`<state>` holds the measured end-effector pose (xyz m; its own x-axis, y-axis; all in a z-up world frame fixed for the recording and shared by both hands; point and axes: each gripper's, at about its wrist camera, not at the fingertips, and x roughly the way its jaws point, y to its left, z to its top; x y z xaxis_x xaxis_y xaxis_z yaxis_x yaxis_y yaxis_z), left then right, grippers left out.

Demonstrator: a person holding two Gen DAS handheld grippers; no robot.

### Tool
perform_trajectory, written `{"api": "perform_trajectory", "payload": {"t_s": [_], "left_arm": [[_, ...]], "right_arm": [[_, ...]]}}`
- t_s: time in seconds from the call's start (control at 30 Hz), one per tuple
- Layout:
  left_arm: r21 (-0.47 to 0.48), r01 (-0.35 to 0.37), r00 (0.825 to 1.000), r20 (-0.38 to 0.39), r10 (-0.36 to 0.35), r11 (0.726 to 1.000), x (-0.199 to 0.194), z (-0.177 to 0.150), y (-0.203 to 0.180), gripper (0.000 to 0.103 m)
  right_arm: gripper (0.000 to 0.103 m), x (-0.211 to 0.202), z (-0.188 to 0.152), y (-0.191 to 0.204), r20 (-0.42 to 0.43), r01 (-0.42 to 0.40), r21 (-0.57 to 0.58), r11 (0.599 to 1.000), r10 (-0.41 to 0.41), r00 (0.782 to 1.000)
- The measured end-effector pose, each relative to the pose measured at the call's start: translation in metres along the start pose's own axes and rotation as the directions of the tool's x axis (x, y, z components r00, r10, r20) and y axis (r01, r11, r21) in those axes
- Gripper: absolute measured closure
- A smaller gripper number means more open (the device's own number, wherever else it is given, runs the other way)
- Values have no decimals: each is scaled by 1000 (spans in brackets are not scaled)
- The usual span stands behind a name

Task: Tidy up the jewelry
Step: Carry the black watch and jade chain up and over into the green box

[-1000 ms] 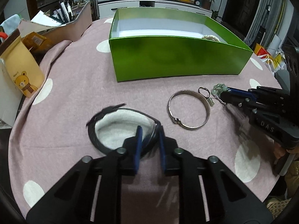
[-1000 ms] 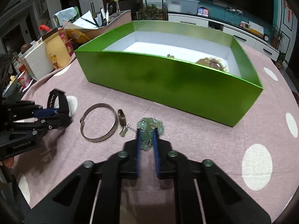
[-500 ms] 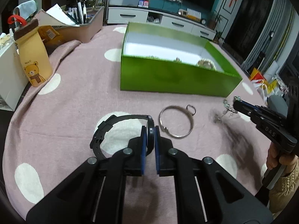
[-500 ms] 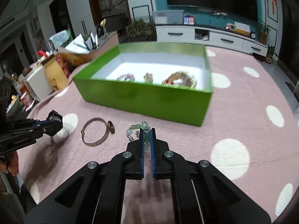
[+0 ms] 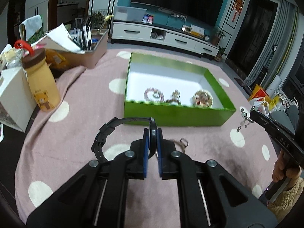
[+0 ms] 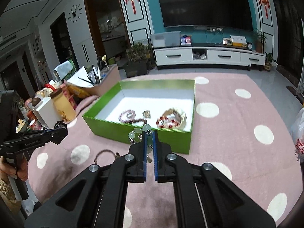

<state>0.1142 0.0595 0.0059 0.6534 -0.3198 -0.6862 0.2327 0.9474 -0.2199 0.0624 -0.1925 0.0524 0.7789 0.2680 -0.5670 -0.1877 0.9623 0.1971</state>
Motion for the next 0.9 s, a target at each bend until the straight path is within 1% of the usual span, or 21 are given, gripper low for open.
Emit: {"api": "perform_trajectory", "payload": {"t_s": [0.23, 0.33, 0.5, 0.67, 0.9], "left_arm": [[32, 6, 999, 49, -8, 999, -1, 37, -18, 96], [64, -9, 997, 83, 4, 998, -1, 58, -30, 96], [98, -24, 993, 116, 12, 995, 2, 86, -47, 96], [87, -19, 994, 112, 10, 996, 16, 109, -59, 95], [65, -19, 997, 79, 14, 998, 45, 125, -62, 96]], "right_arm": [[98, -4, 28, 5, 69, -17, -7, 1000, 17, 997], [98, -1, 41, 5, 95, -20, -3, 1000, 21, 995], [98, 8, 60, 3, 122, -14, -2, 1000, 14, 992], [98, 21, 74, -2, 134, -7, 2, 1000, 7, 991], [98, 43, 84, -11, 120, 15, 15, 1000, -17, 993]]}}
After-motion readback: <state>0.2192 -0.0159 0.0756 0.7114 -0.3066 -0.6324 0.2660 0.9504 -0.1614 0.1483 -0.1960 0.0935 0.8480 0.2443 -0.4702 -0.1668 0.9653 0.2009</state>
